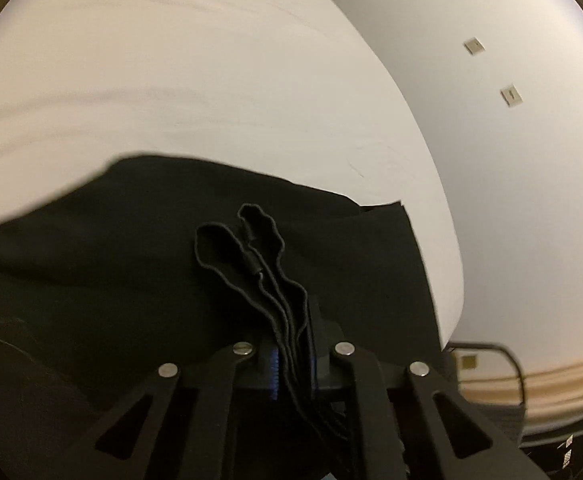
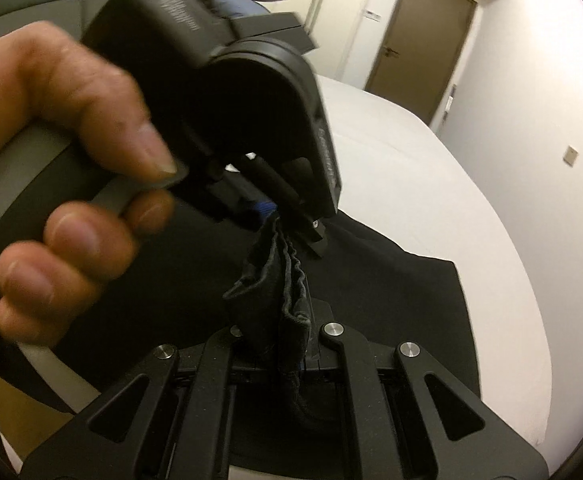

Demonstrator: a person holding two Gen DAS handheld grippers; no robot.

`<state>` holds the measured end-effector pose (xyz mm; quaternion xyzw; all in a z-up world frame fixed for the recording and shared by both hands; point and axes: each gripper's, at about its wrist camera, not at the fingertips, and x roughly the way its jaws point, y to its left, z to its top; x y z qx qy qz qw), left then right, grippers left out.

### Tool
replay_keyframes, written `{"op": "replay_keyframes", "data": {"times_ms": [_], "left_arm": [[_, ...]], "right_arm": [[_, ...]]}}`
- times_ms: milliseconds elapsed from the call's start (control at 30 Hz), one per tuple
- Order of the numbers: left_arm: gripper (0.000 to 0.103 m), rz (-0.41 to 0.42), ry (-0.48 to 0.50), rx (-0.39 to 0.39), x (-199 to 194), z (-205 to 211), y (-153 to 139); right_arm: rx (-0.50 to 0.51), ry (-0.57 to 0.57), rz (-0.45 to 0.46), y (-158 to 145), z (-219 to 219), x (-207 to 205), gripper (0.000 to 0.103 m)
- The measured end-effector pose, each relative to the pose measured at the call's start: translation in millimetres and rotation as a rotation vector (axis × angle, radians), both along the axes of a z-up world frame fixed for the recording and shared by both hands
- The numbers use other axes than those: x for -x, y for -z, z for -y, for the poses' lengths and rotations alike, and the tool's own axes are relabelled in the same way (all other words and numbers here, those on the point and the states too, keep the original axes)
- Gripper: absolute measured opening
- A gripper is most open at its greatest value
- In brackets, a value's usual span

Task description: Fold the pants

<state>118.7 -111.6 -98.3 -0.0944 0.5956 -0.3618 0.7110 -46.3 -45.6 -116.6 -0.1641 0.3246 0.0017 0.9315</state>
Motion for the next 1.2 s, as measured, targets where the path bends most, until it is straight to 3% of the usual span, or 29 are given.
{"op": "replay_keyframes", "data": {"times_ms": [200,400,567,700,733,767,800,833,867,900,1033,1133,1200], "left_arm": [[0.009,0.051,0.032,-0.077,-3.6,-29.3,-7.1],[0.010,0.058,0.019,-0.136,-12.5,-37.4,7.4],[0.019,0.058,0.007,-0.187,-11.3,-36.5,28.2],[0.020,0.053,-0.009,-0.154,-9.1,-37.5,34.4],[0.027,0.059,-0.015,-0.155,-6.0,-38.4,33.4],[0.040,0.084,-0.024,-0.175,-3.7,-44.7,29.9],[0.048,0.116,-0.035,-0.198,-2.6,-50.8,24.3],[0.062,0.159,-0.054,-0.231,0.9,-58.1,19.9],[0.070,0.200,-0.079,-0.259,4.9,-66.8,16.2],[0.071,0.233,-0.102,-0.280,5.9,-67.1,11.1],[0.071,0.324,-0.146,-0.306,22.1,-68.0,-4.9],[0.071,0.400,-0.133,-0.347,45.8,-51.8,-8.1],[0.071,0.438,-0.090,-0.373,64.9,-36.3,-0.8]], "right_arm": [[0.007,-0.094,-0.008,-1.5,-34.9,-3.7,0.006],[-0.025,-0.149,-0.068,9.2,-59.9,-10.7,0.006],[-0.025,-0.164,-0.133,24.8,-63.3,-16.1,0.007],[-0.057,-0.148,-0.211,39.9,-57.2,-33.5,0.008],[-0.074,-0.148,-0.214,37.9,-54.8,-33.3,0.012],[-0.112,-0.157,-0.234,34.2,-50.8,-33.5,0.016],[-0.146,-0.170,-0.252,31.1,-52.9,-37.6,0.026],[-0.187,-0.184,-0.273,28.5,-47.8,-36.1,0.045],[-0.234,-0.198,-0.288,25.0,-42.0,-32.5,0.055],[-0.291,-0.208,-0.288,20.3,-33.9,-25.7,0.064],[-0.501,-0.197,-0.321,6.5,2.1,-3.7,0.064],[-0.673,-0.176,-0.330,3.3,61.8,2.1,0.063],[-0.841,-0.144,-0.324,5.8,109.1,0.0,0.053]]}}
